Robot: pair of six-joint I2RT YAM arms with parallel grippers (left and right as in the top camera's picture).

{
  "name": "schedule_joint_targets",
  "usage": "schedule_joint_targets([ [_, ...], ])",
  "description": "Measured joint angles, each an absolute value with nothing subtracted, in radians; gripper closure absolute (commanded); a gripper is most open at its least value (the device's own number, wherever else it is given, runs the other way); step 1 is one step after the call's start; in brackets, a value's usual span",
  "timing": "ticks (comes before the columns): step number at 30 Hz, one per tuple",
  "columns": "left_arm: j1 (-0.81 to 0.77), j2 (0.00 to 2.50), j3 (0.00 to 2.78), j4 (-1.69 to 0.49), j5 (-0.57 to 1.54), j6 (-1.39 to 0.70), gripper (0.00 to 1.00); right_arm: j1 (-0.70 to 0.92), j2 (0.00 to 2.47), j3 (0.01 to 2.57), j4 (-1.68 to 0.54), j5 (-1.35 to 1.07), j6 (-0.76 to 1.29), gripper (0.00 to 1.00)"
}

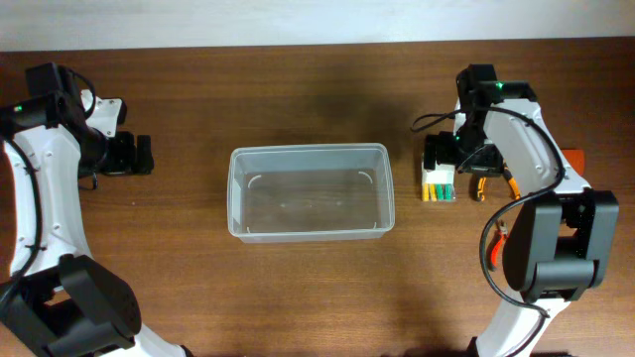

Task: Pack container
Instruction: 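Move the right gripper over the pen blister pack, then lower and grasp the pen blister pack with the right gripper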

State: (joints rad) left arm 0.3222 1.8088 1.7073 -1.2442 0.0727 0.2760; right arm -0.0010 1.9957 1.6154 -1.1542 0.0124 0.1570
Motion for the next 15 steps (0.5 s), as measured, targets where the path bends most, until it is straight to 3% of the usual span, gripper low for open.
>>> schedule_joint_targets([
  [15,0.322,1.809,1.707,-1.241,0.073,0.269,0.01,0.03,2.009,1.613,-1.065,0.009,0.151,0.01],
])
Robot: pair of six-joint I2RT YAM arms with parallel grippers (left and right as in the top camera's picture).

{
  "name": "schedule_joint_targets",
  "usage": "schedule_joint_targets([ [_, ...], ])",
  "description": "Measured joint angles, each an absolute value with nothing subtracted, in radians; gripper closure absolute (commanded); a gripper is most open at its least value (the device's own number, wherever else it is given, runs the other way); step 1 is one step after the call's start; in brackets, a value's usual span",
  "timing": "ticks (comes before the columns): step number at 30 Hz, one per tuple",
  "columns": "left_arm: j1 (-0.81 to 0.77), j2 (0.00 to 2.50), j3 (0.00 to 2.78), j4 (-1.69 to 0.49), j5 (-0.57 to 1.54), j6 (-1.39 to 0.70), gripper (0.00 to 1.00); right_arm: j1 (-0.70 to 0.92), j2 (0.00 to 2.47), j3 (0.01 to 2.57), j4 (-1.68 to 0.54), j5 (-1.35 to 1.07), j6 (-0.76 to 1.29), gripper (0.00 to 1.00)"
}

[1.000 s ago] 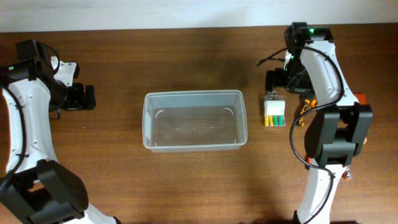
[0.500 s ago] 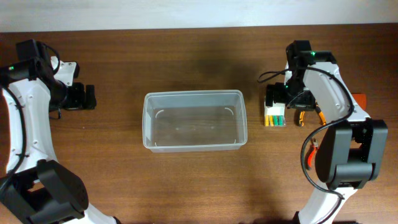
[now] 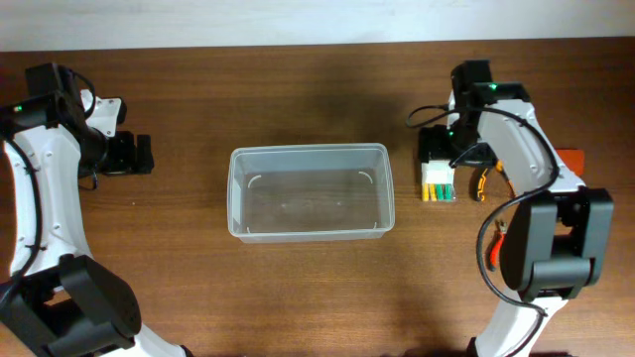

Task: Pack container
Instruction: 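Lower and grasp the pen blister pack with the right gripper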

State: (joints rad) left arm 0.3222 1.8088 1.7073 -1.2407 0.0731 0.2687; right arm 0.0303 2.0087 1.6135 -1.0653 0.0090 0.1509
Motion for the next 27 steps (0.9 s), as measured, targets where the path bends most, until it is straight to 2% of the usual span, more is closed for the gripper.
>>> schedule_joint_targets([
  [27,0.322,1.809,1.707,-1.229,0.073,0.269,0.01,0.03,2.13,1.613,-1.048,0.047,0.21,0.01],
])
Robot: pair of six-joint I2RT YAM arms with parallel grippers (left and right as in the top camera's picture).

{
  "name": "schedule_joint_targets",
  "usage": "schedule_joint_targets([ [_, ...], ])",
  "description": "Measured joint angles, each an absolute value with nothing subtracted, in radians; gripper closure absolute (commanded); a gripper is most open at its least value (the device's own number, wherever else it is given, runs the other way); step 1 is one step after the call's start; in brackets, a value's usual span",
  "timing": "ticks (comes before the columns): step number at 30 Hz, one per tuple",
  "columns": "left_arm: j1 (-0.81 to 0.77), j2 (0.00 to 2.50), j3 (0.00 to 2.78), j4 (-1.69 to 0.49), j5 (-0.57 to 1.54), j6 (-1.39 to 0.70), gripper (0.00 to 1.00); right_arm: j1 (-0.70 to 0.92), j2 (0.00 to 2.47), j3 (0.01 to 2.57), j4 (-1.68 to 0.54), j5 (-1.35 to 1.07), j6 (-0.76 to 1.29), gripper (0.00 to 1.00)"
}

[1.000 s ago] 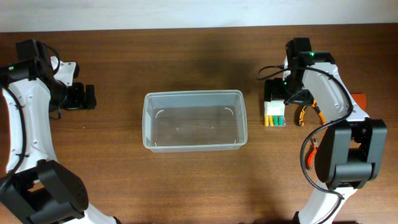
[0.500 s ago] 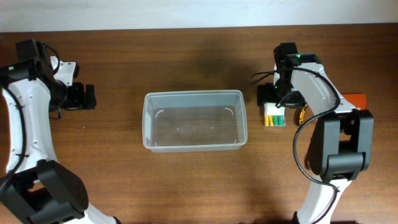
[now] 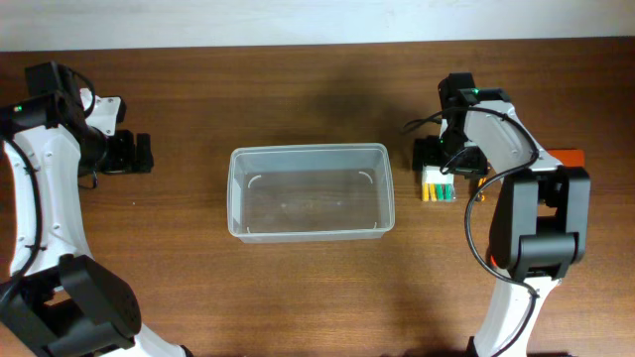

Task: Pack container
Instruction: 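Lower and grasp the pen blister pack with the right gripper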

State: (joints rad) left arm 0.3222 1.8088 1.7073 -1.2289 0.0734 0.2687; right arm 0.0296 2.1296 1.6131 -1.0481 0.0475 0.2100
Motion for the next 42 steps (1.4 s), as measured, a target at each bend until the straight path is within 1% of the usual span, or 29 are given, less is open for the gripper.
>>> schedule_joint_targets([
  [42,0.322,1.809,1.707,-1.226,0.075,0.269,0.01,0.033,2.154,1.613,-1.008,0.041,0.185,0.01],
])
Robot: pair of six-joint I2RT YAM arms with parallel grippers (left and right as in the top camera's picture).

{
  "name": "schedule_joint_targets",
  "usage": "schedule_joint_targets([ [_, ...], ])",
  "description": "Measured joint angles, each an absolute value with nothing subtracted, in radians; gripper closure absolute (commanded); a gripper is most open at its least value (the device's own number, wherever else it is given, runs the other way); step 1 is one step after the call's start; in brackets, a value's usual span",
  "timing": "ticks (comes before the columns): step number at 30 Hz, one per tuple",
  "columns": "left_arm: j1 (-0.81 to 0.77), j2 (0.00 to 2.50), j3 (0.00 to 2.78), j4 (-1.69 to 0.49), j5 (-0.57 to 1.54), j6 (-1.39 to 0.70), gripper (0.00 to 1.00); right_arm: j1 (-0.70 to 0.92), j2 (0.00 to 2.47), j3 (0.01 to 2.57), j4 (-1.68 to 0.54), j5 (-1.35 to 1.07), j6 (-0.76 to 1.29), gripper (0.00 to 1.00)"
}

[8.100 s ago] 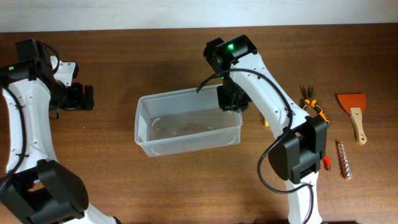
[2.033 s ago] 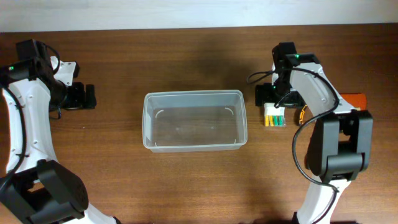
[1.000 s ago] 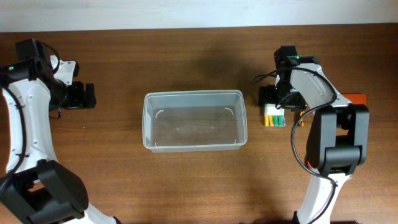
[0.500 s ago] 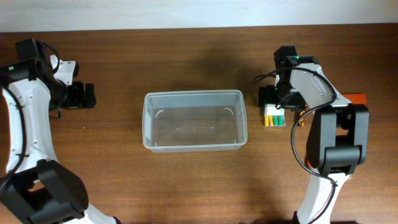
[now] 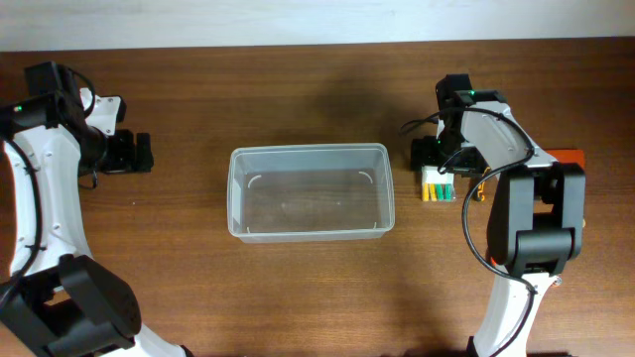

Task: Pack container
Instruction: 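Lower and grasp the pen blister pack with the right gripper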

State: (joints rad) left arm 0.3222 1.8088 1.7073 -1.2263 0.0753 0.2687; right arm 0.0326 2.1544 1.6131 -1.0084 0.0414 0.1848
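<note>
A clear plastic container (image 5: 311,191) sits empty in the middle of the wooden table. To its right lies a small white pack with yellow and green pieces (image 5: 439,187). My right gripper (image 5: 428,156) hangs over the far end of that pack, hiding it; the jaws look spread, with nothing seen in them. My left gripper (image 5: 141,154) rests far to the left of the container, its fingers together and holding nothing.
An orange-handled tool (image 5: 480,186) lies just right of the pack, partly under the right arm. An orange flat object (image 5: 568,156) shows at the right edge. The table's far edge meets a white wall at the top.
My right gripper has shifted a touch to the left over the far end of the pack. The pack, the container and the left arm are where they were.
My right gripper first stood over the far end of the white pack, slightly to its right. At each later moment it was a little further left, towards the container's right wall. The pack stayed on the table and the left arm never moved.
</note>
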Motion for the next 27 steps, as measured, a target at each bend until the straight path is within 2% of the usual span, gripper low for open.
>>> schedule_joint_targets([
  [16,0.322,1.809,1.707,-1.222,0.075,0.269,0.01,0.033,2.155,1.563,-0.986,0.035,0.187,0.0],
  [19,0.322,1.809,1.707,-1.219,0.075,0.269,0.01,0.033,2.155,1.563,-0.986,0.035,0.187,0.06],
  [23,0.322,1.809,1.707,-1.218,0.075,0.269,0.01,0.033,2.155,1.563,-0.987,0.032,0.184,0.22],
  [27,0.322,1.809,1.707,-1.218,0.075,0.269,0.01,0.033,2.156,1.57,-1.007,0.032,0.188,0.26],
])
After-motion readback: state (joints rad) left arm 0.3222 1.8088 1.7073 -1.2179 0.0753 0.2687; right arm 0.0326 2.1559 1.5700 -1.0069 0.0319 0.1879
